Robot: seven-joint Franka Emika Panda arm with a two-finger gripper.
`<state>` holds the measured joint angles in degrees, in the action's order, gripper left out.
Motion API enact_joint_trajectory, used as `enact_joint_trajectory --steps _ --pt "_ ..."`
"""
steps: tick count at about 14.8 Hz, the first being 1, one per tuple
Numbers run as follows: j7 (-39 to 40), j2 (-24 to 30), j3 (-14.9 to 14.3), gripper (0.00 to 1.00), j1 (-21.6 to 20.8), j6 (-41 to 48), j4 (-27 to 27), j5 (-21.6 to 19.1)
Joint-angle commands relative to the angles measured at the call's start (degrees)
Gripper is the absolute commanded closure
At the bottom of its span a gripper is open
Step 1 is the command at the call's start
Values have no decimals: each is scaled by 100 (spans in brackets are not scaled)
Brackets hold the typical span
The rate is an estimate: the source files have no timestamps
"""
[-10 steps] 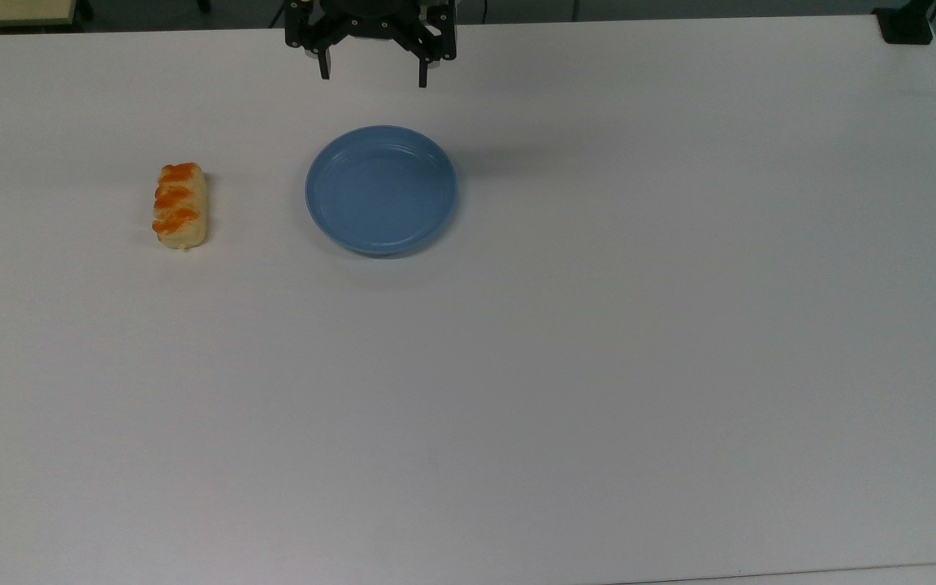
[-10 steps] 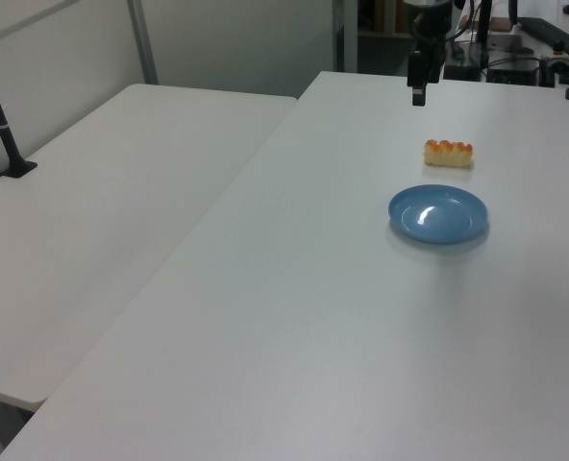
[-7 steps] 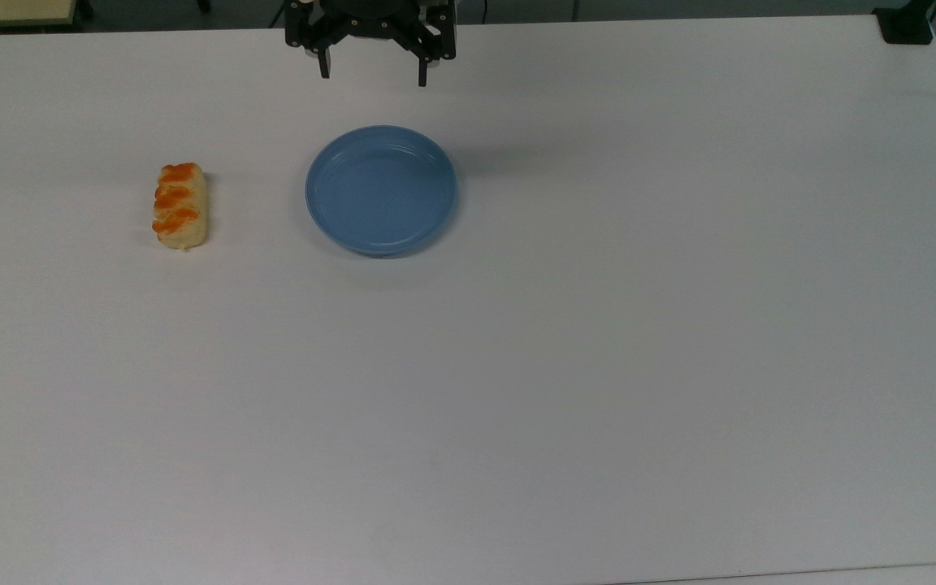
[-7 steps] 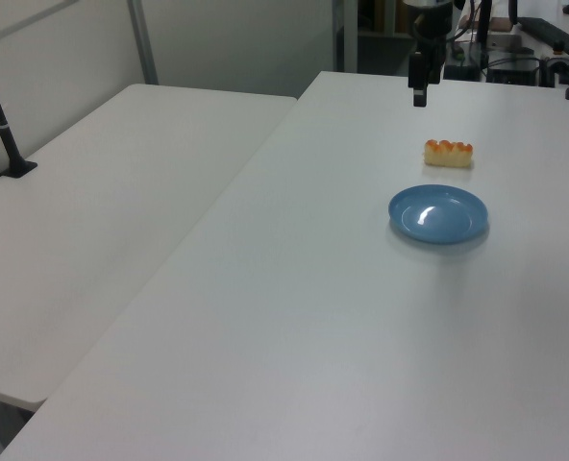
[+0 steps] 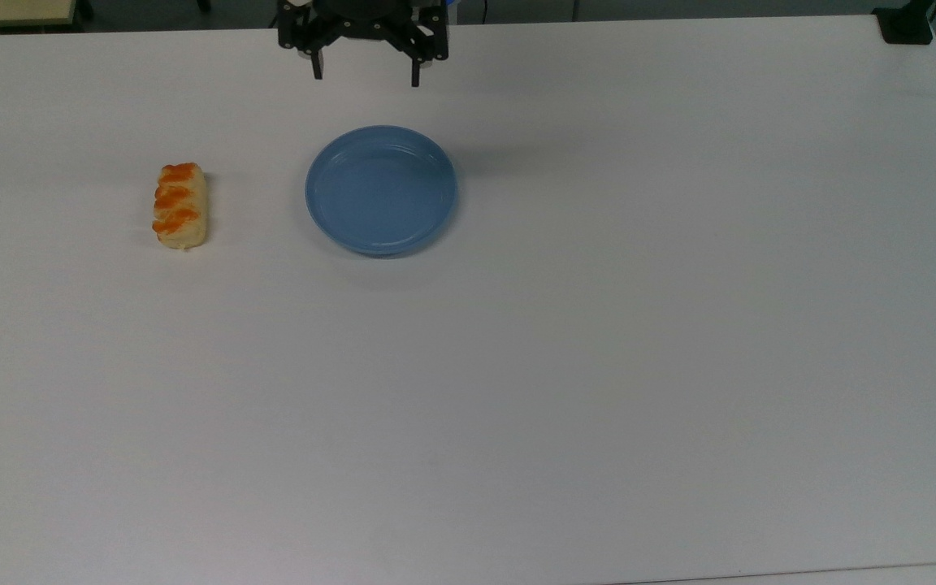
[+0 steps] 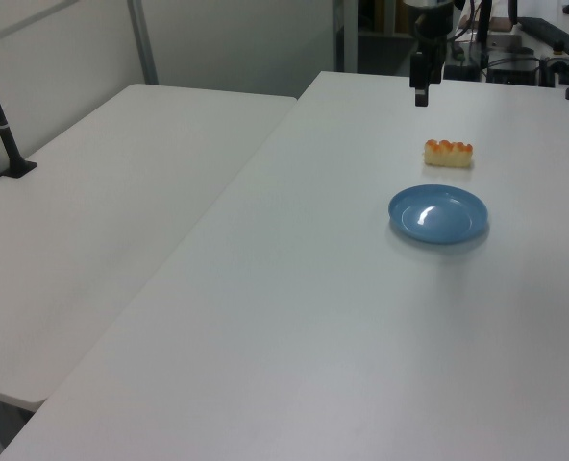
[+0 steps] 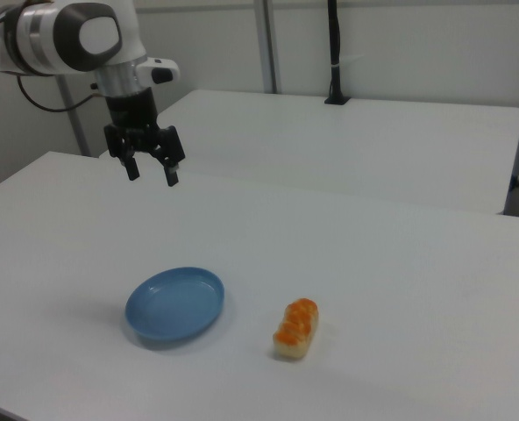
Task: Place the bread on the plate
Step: 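Move the open gripper toward the orange-topped bread roll, then lower the gripper over the bread roll and close on it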
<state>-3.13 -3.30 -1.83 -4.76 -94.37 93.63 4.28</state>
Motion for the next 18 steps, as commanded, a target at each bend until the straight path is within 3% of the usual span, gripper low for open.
enact_joint_trajectory --steps 1,5,7,10,12,14,15,18 --pt "1075 -135 -63 0 640 -160 94 20" --pt "2333 -1056 -81 0 1827 -1080 322 195" --pt "2343 -1610 -81 0 2075 -1434 367 607" --pt "2273 -2112 -81 2 2172 -2101 480 653" --pt "2273 -2306 -81 26 2172 -2427 551 653" --pt "2282 -2254 -81 61 2190 -2385 542 653" --pt "2273 -2176 -90 70 2190 -2297 542 653" --pt "2256 -1772 -29 70 2129 -1683 525 627"
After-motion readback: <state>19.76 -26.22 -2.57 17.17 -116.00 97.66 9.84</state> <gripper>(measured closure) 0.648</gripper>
